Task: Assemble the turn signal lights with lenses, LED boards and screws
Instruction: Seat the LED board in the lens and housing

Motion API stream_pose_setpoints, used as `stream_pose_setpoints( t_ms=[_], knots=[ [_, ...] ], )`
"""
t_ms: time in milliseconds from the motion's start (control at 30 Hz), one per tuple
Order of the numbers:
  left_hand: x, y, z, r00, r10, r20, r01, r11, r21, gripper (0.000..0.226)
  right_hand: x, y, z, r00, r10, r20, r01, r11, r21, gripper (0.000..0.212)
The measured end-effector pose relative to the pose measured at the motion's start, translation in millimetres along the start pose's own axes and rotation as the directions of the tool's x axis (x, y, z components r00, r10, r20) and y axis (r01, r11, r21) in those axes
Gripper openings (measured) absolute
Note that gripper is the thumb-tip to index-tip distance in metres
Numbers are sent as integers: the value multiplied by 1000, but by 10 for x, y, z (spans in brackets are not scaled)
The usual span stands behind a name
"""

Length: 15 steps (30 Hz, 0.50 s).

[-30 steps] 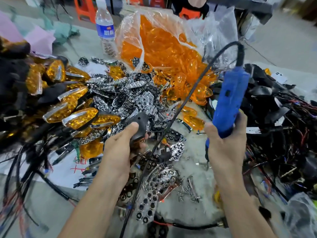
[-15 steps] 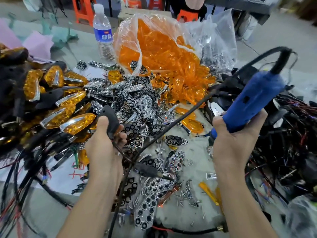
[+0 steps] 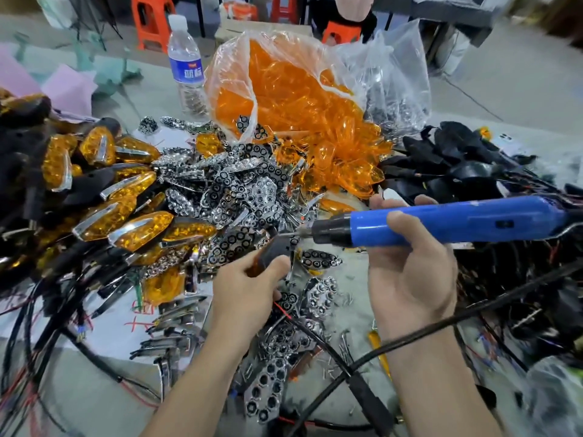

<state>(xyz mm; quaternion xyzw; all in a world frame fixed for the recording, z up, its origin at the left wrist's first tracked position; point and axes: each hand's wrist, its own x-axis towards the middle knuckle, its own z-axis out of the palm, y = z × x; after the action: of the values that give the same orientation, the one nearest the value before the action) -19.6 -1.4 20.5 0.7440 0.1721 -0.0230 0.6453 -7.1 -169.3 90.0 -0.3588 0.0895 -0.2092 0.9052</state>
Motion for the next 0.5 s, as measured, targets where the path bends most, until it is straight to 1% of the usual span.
stream_pose_setpoints(
  t_ms=[100, 233, 367, 500],
  knots=[
    [-5, -20, 1, 999, -28, -30, 25, 995, -99, 17, -49, -6, 35, 998, -19, 55, 20, 1000, -22, 48],
    [16, -20, -11, 995, -73, -67, 62, 986, -156, 16, -39, -10, 41, 992, -50, 117, 57, 997, -49, 51],
    [13, 1, -7, 994, -93, -50, 83, 981, -176, 20, -53, 5, 32, 988, -42, 148, 52, 996, -68, 53],
    [-12, 12, 10, 996, -74, -42, 67, 985, -161, 21, -77, 28, 24, 987, -45, 156, 57, 996, -74, 55]
  ],
)
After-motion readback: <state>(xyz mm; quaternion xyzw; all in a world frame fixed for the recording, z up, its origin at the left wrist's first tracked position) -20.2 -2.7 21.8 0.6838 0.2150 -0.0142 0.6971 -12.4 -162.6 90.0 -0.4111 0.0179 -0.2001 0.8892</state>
